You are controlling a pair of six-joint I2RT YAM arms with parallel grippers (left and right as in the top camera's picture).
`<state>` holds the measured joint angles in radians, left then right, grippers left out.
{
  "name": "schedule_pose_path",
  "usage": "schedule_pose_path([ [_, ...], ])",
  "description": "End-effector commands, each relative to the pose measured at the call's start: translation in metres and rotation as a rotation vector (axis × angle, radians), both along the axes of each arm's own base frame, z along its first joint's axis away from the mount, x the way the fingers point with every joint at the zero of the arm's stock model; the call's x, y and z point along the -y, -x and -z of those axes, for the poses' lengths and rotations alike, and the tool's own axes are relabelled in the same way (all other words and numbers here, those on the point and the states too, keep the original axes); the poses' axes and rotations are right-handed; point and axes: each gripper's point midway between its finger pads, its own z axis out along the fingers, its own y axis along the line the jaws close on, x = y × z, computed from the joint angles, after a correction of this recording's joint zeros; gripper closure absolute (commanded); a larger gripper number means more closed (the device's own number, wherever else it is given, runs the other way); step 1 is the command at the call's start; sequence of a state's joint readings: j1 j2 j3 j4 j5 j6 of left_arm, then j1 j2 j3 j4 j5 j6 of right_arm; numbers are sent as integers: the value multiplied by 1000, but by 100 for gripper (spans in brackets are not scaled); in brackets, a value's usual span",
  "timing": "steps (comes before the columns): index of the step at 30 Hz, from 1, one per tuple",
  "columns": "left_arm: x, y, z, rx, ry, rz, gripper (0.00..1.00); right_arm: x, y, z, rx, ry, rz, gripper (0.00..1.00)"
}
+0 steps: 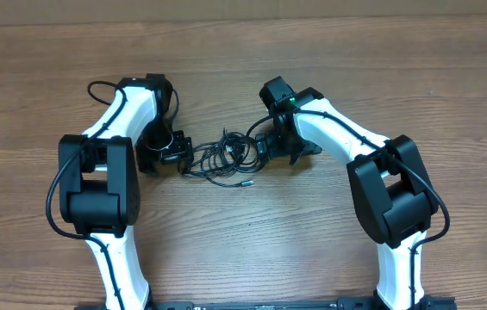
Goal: Untangle cables
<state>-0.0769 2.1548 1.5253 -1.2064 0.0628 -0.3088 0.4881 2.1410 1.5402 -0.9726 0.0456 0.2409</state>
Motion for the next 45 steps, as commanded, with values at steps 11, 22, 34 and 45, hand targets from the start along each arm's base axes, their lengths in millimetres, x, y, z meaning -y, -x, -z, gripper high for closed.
schedule_pose_path([
  [11,-120,20,-41,-147,-563,-176,1,64,26,30,-39,243,163,0],
  [22,-116,-12,-86,11,-372,-272,0,100,28,33,-80,269,284,0],
  [34,-115,-24,-167,316,-344,-350,1,139,35,19,-158,319,365,0],
  [45,19,-59,-177,453,284,37,9,97,4,-77,-81,68,327,0],
])
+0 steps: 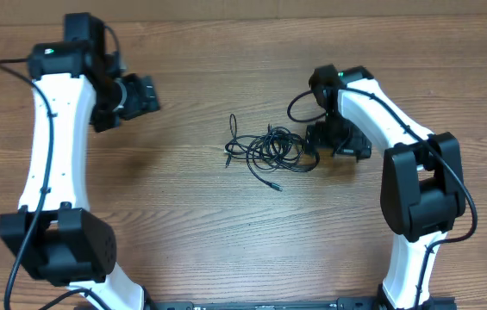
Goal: Untangle cables
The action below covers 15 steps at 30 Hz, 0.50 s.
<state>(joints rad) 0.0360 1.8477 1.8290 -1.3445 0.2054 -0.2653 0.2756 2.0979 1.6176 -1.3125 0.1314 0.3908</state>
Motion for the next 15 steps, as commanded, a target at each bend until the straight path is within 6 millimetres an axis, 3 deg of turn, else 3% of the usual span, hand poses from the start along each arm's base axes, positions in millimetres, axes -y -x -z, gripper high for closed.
schedule_pose_path([
  [1,42,-5,14,-16,101,154,8,-18,-11,-45,96,-122,-48,0],
  [5,75,-16,37,-29,101,226,6,-36,-6,-55,89,-237,-87,0],
  [10,106,-34,74,-54,78,179,3,-37,-5,-48,85,-247,-87,0],
  [15,138,-25,119,-156,73,204,3,-37,-4,-42,74,-244,-85,0],
])
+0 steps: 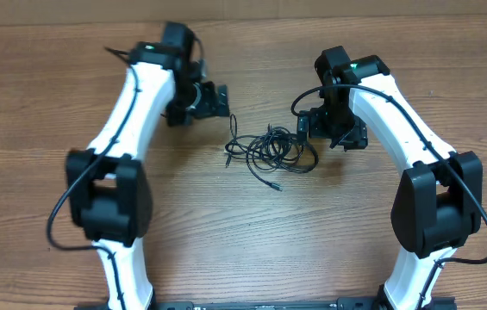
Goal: Untangle cables
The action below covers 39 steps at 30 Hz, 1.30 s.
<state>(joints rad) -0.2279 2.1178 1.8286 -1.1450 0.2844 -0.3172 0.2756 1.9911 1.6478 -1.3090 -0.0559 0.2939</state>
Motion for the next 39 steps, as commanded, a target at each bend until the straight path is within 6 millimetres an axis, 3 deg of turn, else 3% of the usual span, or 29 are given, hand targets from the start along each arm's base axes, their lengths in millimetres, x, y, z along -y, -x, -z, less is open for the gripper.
schedule_pose_path([
  [1,19,9,33,-88,-21,-3,4,-2,1,2,-3,-18,-8,0],
  [6,45,40,71,-206,-39,151,21,-17,-6,1,17,-96,-10,0],
  [8,46,57,81,-265,-69,204,36,-25,-8,-1,22,-143,-14,0],
  [10,37,66,87,-303,-131,221,51,-30,-8,-2,22,-176,-14,0],
  [14,6,72,89,-328,-302,233,70,-40,-12,-4,32,-229,-18,2],
  [17,-9,70,89,-327,-366,231,96,-50,-11,-4,32,-275,-27,16],
  [22,-9,65,90,-309,-360,225,95,-75,-2,2,3,-386,-44,68],
  [24,-8,61,87,-292,-354,226,96,-81,5,5,-23,-429,-44,78],
  [26,-3,56,80,-261,-333,241,96,-84,11,7,-49,-452,-42,75],
  [29,8,45,63,-190,-274,256,96,-82,17,11,-66,-447,-55,56],
  [33,24,23,24,-22,-194,249,96,-73,18,12,-85,-458,-32,55],
  [39,50,2,-48,214,-38,249,96,-84,18,-18,-83,-746,-97,56],
])
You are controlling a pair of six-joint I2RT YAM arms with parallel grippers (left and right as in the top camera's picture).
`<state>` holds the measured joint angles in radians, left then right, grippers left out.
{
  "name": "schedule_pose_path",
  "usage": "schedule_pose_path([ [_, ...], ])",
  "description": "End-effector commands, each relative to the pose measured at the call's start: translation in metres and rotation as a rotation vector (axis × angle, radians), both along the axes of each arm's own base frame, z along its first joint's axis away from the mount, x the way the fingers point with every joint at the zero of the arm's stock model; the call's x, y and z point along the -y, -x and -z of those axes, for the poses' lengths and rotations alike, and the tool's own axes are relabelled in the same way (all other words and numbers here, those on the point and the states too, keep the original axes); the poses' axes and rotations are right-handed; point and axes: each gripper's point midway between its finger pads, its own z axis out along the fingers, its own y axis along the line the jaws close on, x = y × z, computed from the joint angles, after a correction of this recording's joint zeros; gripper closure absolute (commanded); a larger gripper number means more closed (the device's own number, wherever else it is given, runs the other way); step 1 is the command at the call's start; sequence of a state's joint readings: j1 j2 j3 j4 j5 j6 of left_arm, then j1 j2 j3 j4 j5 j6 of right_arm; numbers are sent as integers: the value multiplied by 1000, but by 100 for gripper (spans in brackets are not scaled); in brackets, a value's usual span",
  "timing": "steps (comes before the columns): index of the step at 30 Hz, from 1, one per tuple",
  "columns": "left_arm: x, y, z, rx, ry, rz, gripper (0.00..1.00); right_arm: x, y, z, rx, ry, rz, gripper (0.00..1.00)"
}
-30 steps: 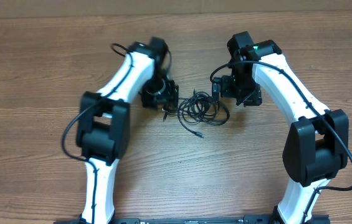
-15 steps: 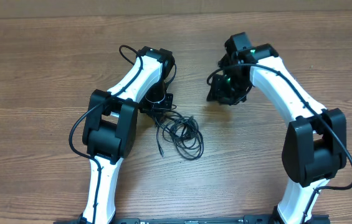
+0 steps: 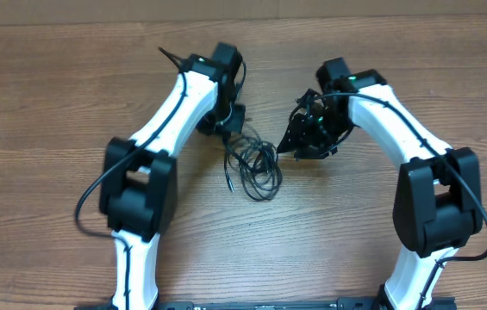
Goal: Untangle cables
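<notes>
The tangle of thin black cables [image 3: 256,164] lies on the wooden table between the two arms. One loose plug end [image 3: 226,182] points toward the front. My left gripper [image 3: 230,131] is down at the tangle's upper-left edge, where strands run up under it. Its fingers are hidden beneath the wrist. My right gripper [image 3: 293,142] is tilted, its fingers pointing left, a short gap to the right of the tangle. No strand visibly reaches it, and its jaws cannot be made out.
The wooden table [image 3: 53,103] stretches around the arms, with a pale wall strip along the back edge. The two arm bases [image 3: 140,198] stand at the front left and front right. The arms' own black cables loop near the wrists.
My left gripper has moved from behind and left of the tangle down onto its upper-left edge. The tangle now lies further left and is drawn longer front to back. My right gripper is tilted and apart from it.
Both grippers first stood at either side of the tangle, low on the table. Then the left arm was swung far out to the left while the right gripper stayed at the tangle's right edge. The left gripper then returned behind it, and now rests at its upper-left edge.
</notes>
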<state>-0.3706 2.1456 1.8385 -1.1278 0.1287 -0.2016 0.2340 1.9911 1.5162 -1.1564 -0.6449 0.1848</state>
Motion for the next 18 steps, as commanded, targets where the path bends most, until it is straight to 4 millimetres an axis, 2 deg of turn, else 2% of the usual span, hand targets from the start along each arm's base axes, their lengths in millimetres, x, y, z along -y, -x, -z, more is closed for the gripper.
schedule_pose_path([
  [1,19,-7,-71,141,172,41,96,-4,-2,-15,15,-160,-23,56],
  [3,32,-1,-84,149,249,100,96,3,-5,-13,22,-142,-9,56],
  [6,45,10,-90,122,329,186,96,6,-10,-13,36,-145,1,57],
  [8,45,15,-85,104,326,213,96,5,-14,-13,54,-152,-1,55],
  [9,44,17,-84,97,322,226,96,3,-15,-15,59,-169,-2,50],
  [12,44,19,-81,83,318,226,96,-10,-12,-31,101,-301,-58,43],
  [14,44,19,-81,82,319,222,96,-19,-8,-44,147,-398,-119,39],
  [18,43,18,-81,69,324,174,96,-26,3,-44,198,-416,-217,38],
])
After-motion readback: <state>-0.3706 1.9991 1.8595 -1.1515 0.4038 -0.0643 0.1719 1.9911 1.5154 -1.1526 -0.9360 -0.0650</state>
